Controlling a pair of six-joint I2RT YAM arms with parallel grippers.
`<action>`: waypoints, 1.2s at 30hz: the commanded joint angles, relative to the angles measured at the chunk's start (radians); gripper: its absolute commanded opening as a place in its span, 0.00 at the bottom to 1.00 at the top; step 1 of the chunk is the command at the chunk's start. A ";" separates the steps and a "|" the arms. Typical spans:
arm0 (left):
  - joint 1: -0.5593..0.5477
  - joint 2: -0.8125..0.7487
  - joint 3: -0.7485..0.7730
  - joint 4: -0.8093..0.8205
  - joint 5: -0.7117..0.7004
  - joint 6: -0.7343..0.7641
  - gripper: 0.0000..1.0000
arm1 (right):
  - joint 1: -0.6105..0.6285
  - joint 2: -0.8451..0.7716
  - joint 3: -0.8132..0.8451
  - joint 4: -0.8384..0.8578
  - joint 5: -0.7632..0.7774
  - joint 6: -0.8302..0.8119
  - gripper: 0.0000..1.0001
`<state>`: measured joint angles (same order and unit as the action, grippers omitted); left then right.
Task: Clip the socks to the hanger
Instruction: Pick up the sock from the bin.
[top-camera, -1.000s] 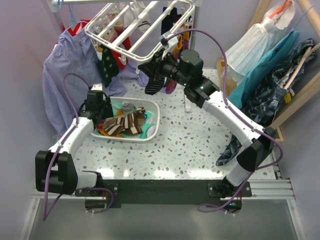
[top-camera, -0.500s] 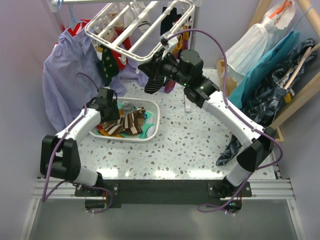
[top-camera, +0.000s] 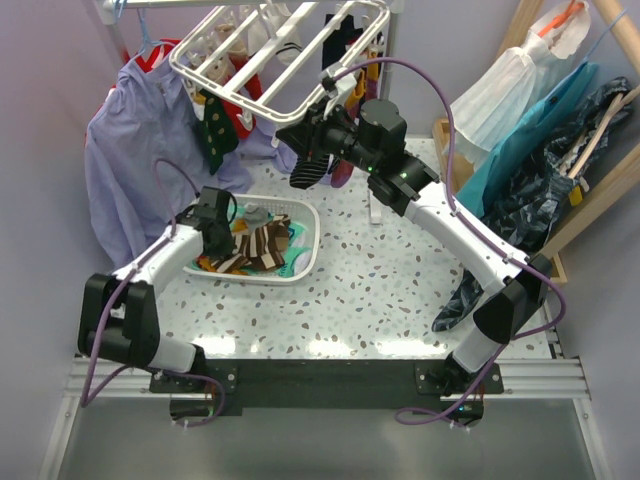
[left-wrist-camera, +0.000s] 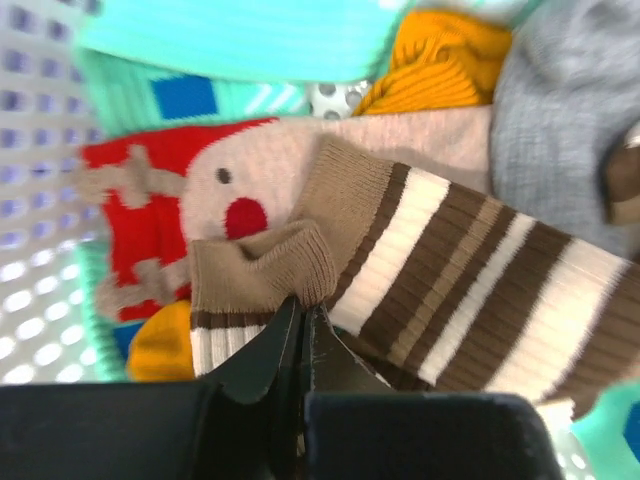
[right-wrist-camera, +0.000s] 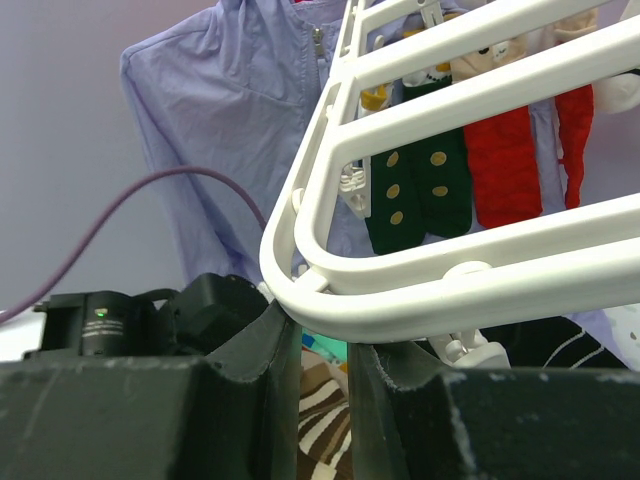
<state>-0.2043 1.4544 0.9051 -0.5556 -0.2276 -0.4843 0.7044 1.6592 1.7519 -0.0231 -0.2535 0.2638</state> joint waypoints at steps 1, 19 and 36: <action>-0.004 -0.124 0.092 -0.026 -0.082 0.001 0.00 | -0.005 -0.026 0.006 -0.017 -0.026 -0.012 0.03; -0.055 -0.385 0.141 0.383 0.187 0.280 0.00 | -0.003 -0.015 0.034 -0.029 -0.024 -0.017 0.03; -0.089 -0.471 0.105 0.669 0.533 0.438 0.00 | -0.003 -0.007 0.070 -0.017 -0.010 0.020 0.03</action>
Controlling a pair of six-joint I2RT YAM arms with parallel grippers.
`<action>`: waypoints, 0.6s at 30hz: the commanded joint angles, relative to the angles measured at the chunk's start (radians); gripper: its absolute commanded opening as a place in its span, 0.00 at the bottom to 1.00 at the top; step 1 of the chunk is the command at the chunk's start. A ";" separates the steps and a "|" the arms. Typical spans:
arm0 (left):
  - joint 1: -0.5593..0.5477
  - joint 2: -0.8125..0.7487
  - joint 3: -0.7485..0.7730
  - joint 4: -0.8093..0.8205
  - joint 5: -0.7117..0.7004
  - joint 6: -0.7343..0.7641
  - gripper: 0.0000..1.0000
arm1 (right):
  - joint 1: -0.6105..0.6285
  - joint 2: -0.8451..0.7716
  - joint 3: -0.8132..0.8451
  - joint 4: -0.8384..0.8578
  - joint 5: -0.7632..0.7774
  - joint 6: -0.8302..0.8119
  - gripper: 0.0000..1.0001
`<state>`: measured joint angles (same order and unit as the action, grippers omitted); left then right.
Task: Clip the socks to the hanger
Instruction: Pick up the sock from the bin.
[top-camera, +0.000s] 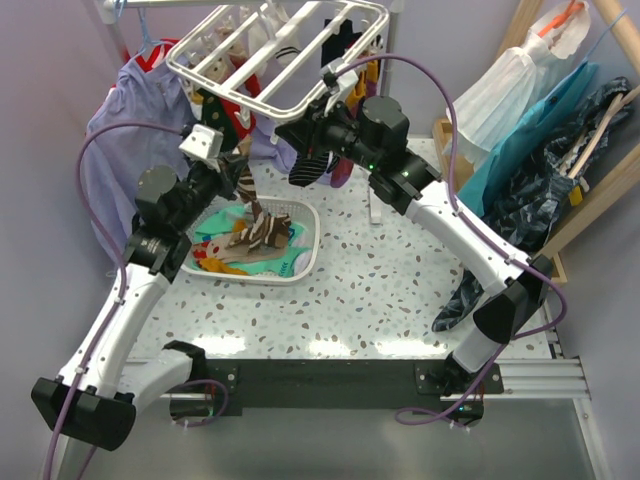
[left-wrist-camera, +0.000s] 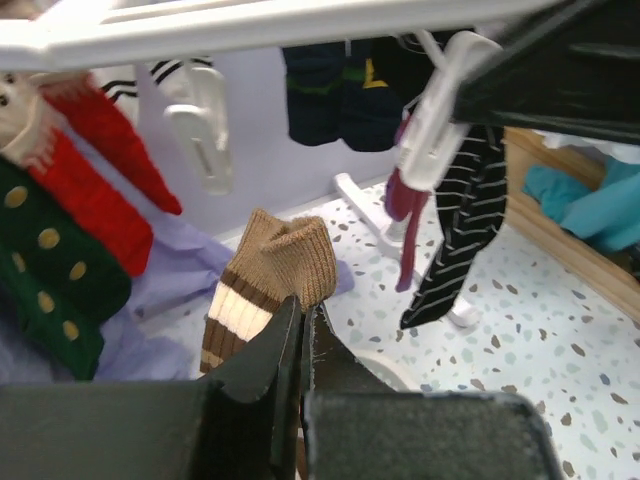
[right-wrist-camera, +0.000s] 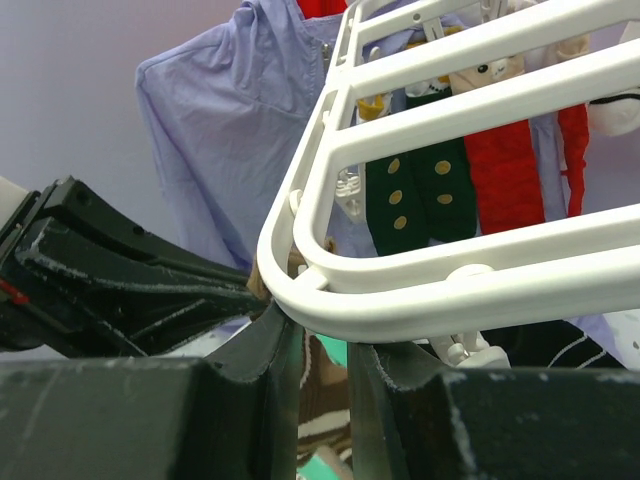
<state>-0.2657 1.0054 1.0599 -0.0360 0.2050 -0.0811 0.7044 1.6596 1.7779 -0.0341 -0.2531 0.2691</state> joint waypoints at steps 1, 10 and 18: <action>-0.047 -0.024 -0.063 0.181 0.099 0.037 0.00 | -0.003 -0.004 0.045 -0.006 -0.012 0.018 0.03; -0.112 -0.027 -0.152 0.326 0.022 0.076 0.00 | -0.005 -0.001 0.052 -0.026 0.005 0.032 0.03; -0.158 -0.019 -0.205 0.418 -0.041 0.230 0.00 | -0.005 0.009 0.046 -0.052 0.021 0.059 0.03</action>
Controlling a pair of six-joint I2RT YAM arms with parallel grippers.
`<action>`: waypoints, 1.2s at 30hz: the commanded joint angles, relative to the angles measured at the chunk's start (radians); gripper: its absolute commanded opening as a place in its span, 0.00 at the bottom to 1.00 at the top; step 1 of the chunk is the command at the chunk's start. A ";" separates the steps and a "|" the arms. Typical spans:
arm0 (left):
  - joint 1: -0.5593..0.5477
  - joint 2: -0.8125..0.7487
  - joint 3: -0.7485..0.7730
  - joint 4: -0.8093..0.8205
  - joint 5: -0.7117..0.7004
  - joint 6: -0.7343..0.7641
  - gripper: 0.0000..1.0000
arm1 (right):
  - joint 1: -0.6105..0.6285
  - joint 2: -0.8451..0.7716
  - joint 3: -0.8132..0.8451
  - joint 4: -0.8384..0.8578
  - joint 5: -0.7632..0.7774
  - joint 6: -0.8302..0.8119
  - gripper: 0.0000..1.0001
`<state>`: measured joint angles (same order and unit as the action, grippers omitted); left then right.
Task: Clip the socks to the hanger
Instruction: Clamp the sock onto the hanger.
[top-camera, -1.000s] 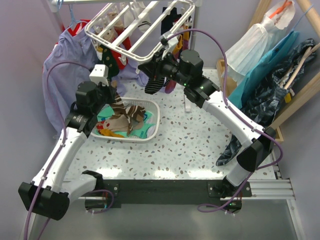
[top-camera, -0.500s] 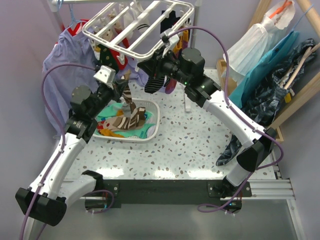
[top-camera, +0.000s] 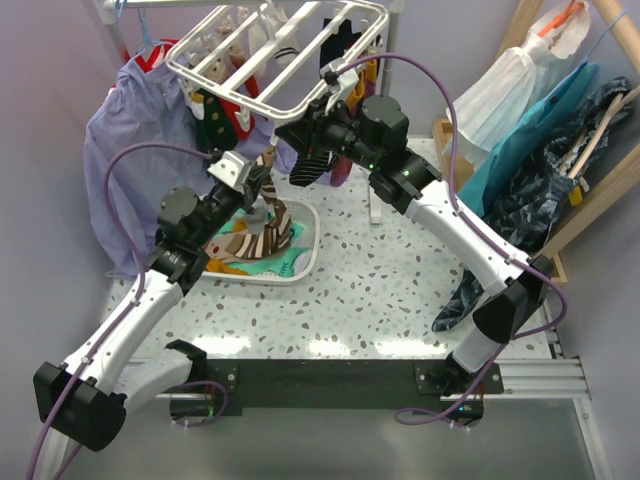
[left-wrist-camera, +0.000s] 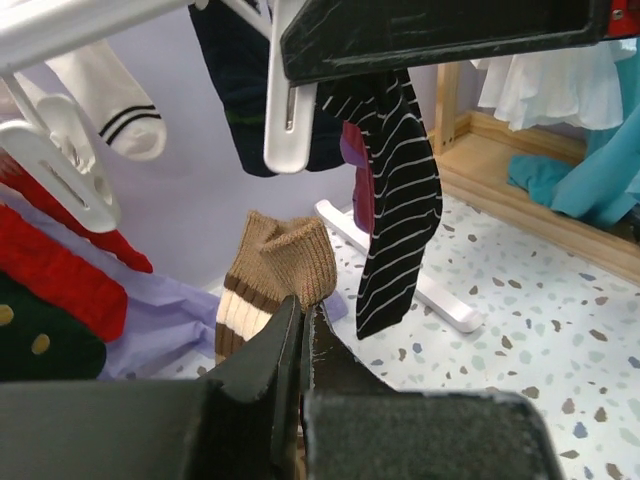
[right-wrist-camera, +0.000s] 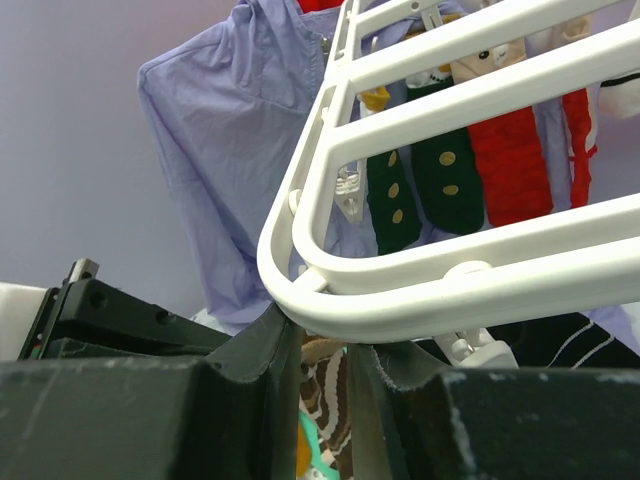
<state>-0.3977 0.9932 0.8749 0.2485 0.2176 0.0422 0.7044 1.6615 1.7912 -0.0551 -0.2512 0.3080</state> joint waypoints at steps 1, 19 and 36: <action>-0.036 -0.007 -0.028 0.159 -0.072 0.123 0.00 | -0.005 0.012 0.034 -0.034 0.021 0.022 0.03; -0.095 0.022 -0.111 0.350 -0.201 0.370 0.00 | -0.006 0.046 0.082 -0.092 0.038 0.037 0.03; -0.124 0.053 -0.122 0.460 -0.215 0.436 0.00 | -0.006 0.063 0.082 -0.103 0.027 0.054 0.03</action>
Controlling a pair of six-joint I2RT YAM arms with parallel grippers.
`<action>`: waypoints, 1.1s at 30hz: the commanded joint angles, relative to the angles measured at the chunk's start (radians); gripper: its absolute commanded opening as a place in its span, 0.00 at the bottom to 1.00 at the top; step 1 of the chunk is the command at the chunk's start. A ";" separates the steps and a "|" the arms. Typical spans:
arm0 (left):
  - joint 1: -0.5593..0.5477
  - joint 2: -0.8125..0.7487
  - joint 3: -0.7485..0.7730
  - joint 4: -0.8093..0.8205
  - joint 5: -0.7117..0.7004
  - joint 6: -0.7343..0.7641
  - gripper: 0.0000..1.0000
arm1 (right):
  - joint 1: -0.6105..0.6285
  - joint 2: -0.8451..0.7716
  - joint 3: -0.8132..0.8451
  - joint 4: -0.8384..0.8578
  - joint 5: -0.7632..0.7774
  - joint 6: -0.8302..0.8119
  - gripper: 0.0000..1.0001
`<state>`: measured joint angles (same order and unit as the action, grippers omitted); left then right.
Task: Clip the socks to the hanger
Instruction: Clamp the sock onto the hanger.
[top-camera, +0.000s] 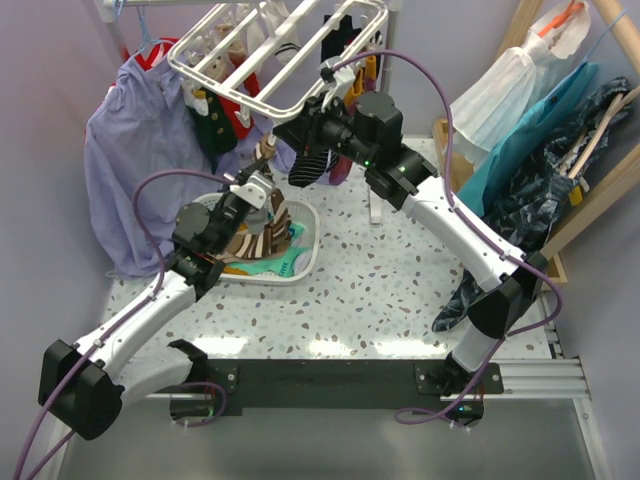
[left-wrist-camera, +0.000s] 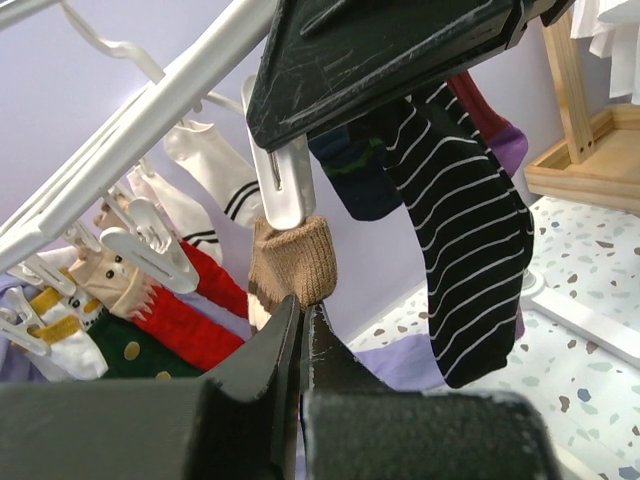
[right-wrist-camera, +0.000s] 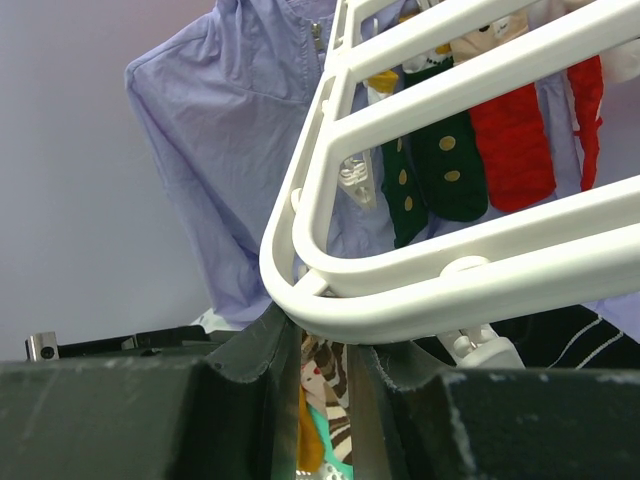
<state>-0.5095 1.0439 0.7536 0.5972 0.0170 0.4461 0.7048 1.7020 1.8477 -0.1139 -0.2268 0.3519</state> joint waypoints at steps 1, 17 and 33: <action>-0.012 0.005 0.001 0.115 -0.014 0.036 0.00 | -0.007 0.021 0.022 -0.043 0.003 0.012 0.03; -0.023 0.024 -0.010 0.150 -0.049 0.049 0.01 | -0.013 -0.002 0.007 -0.024 0.018 0.027 0.03; -0.023 0.064 0.006 0.125 -0.040 0.031 0.01 | -0.021 -0.007 0.018 -0.029 -0.002 0.019 0.03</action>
<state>-0.5262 1.0966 0.7273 0.6777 -0.0158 0.4755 0.6998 1.7020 1.8477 -0.1127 -0.2287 0.3679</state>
